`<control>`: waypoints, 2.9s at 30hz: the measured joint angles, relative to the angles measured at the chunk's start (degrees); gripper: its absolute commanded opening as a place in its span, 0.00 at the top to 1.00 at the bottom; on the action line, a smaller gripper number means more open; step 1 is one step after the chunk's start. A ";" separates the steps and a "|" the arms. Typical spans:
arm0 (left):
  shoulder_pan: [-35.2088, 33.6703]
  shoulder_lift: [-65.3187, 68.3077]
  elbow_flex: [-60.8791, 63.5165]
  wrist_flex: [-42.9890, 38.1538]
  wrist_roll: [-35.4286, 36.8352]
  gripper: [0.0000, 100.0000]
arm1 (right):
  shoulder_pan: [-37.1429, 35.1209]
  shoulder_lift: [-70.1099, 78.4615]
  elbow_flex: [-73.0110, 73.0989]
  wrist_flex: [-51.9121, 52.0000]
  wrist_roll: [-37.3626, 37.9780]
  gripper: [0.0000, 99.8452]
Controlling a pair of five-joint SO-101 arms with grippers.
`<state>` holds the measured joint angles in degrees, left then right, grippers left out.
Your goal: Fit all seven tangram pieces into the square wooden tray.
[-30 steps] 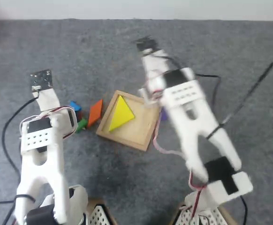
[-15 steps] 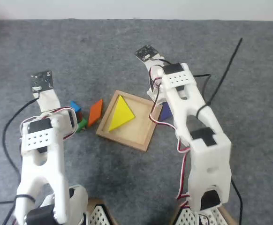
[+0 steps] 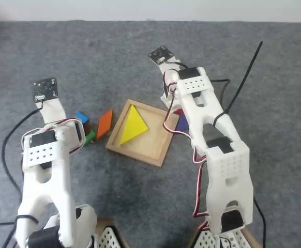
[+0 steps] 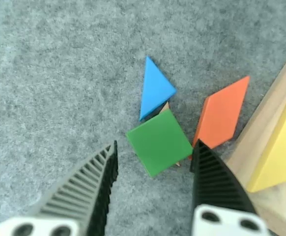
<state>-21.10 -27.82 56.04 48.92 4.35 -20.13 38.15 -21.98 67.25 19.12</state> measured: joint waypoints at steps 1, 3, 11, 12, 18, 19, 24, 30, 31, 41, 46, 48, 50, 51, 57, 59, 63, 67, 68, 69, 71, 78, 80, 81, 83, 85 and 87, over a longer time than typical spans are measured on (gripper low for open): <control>0.00 0.00 0.00 0.00 0.00 0.76 | -0.18 0.00 0.00 0.00 0.00 0.46; 0.00 0.00 0.00 0.00 0.00 0.76 | -0.79 0.00 0.00 0.18 0.35 0.46; 0.00 0.00 0.00 0.00 0.00 0.76 | -2.29 0.62 0.00 0.62 2.37 0.46; 0.00 0.00 0.00 0.00 0.00 0.76 | -2.20 1.14 0.00 0.62 2.37 0.46; 0.00 0.00 0.00 0.00 0.00 0.76 | -0.62 4.48 -1.14 0.18 3.52 0.47; 0.00 0.00 0.00 0.00 0.00 0.76 | 0.09 4.57 -0.79 0.18 3.52 0.49; 0.00 0.00 0.00 0.00 0.00 0.76 | 0.53 4.57 -0.88 0.09 3.60 0.60; 0.00 0.00 0.00 0.00 0.00 0.76 | 0.53 4.66 -0.88 -1.23 4.04 0.61; 0.00 0.00 0.00 0.00 0.00 0.76 | 0.53 4.66 -0.88 -1.49 4.04 0.61; 0.00 0.00 0.00 0.00 -0.35 0.76 | 0.53 4.66 -0.79 -1.58 4.04 0.80; 0.00 0.00 0.00 0.00 -0.44 0.76 | 1.05 4.66 -0.79 -1.85 4.13 0.82; 0.00 0.00 0.00 0.00 -0.44 0.76 | 1.05 4.66 -0.79 -1.93 4.13 0.83; 0.00 0.00 0.00 0.00 -0.44 0.76 | 1.14 4.66 -0.79 -1.93 4.13 0.83; 0.00 0.00 0.00 0.00 -0.44 0.76 | 1.14 4.66 -0.79 -1.93 4.13 0.83; 0.00 0.00 0.00 0.00 -0.44 0.76 | 1.23 4.57 -1.14 -1.67 4.22 0.83; 0.00 0.00 0.00 0.00 -0.44 0.76 | 1.32 4.66 -2.46 -0.09 4.22 0.82; 0.00 0.00 0.00 0.00 -0.53 0.76 | 1.41 3.96 -4.75 4.04 4.13 0.82; 0.00 0.00 0.00 0.00 -0.53 0.76 | 1.41 0.88 -6.95 7.21 4.13 0.82; 0.00 0.00 0.00 0.00 -0.53 0.76 | 1.32 0.26 -7.38 7.74 4.22 0.82; 0.00 0.00 0.00 0.00 -0.53 0.76 | 1.32 -0.26 -7.56 8.44 4.22 0.82; 0.00 0.00 0.00 0.00 -0.53 0.76 | 0.97 -0.70 -7.56 9.05 4.13 0.82; 0.00 0.00 0.00 0.00 -0.53 0.76 | -0.26 -0.70 -7.56 9.49 4.22 0.69; 0.00 0.00 0.00 0.00 -0.53 0.76 | 1.76 -0.70 -7.56 9.41 4.22 0.60; 0.00 0.00 0.00 0.00 -0.53 0.76 | 3.08 -0.70 -7.56 9.14 4.22 0.57; 0.00 0.00 0.00 0.00 -0.53 0.76 | 5.54 -0.70 -7.56 8.97 4.04 0.57; 0.00 0.00 0.00 0.00 -0.53 0.76 | 6.24 -0.70 -7.56 8.97 4.04 0.58; 0.00 0.00 0.00 0.00 -0.53 0.76 | 5.80 -0.70 -7.56 8.97 4.22 0.58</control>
<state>-21.10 -27.82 56.04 48.92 3.82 -14.33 37.45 -29.54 76.22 23.34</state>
